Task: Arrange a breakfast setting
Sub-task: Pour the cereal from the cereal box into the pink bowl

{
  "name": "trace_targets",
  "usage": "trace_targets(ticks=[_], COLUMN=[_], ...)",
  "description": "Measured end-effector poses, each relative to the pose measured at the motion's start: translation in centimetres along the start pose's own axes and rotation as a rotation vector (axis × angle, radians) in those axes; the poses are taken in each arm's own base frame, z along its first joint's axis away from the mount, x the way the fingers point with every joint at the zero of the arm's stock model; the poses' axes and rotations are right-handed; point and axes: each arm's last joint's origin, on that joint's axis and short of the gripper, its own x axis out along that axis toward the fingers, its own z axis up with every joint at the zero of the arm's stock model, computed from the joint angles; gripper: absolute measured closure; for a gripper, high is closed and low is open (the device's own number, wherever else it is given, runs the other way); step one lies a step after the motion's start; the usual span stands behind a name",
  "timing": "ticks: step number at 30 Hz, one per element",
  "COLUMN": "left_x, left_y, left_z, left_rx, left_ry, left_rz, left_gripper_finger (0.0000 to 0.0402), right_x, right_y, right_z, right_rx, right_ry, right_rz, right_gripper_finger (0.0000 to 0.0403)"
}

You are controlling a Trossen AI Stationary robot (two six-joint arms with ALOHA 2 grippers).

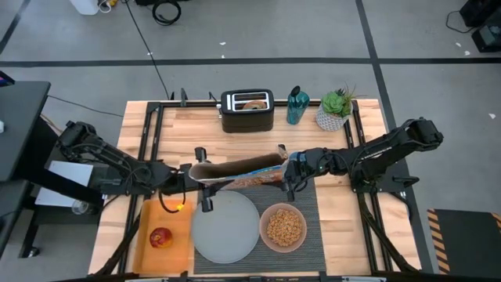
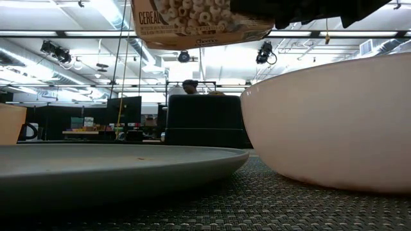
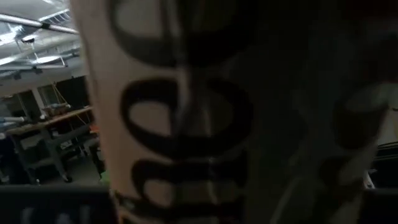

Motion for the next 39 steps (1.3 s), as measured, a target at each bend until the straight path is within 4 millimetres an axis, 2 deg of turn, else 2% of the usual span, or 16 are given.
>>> trace_targets(ticks=[9,14,17,22,26,32,35,39], left_x=[0.0,0.0,0.0,0.0,0.0,-0.7,-2.0,-4.7], left_y=[0.2,0.2,0.1,0.1,0.2,0.3,0.2,0.6], left_z=[0.0,0.1,0.0,-0.2,-0.3,-0.8,-2.2,-4.3], left_rx=[0.014,0.012,0.013,0.022,0.033,0.107,0.113,0.030], left_ry=[0.011,0.009,0.015,0.032,0.058,0.158,0.206,0.222], left_rz=[0.052,0.053,0.053,0.063,0.115,0.322,0.372,0.401], left_gripper_finger=[0.0345,0.0374,0.0381,0.0383,0.0383,0.0384,0.0384,0.0384], right_x=[0.0,-0.2,-0.9,-2.7,-4.9,-8.7,-10.2,-11.8], right_y=[0.0,0.0,-0.2,-0.4,-0.8,-0.6,0.2,1.1], right_z=[0.1,0.4,1.4,2.7,3.8,4.8,4.3,3.6], right_rx=[0.036,0.031,0.023,0.018,0.036,0.102,0.110,0.118], right_ry=[-0.006,-0.021,-0.059,-0.067,-0.062,-0.028,-0.041,-0.073], right_rz=[-0.001,0.012,0.020,0.035,0.028,-0.055,-0.054,-0.098], right_gripper_finger=[0.0188,0.0183,0.0168,0.0124,0.0092,0.0072,0.0075,0.0080])
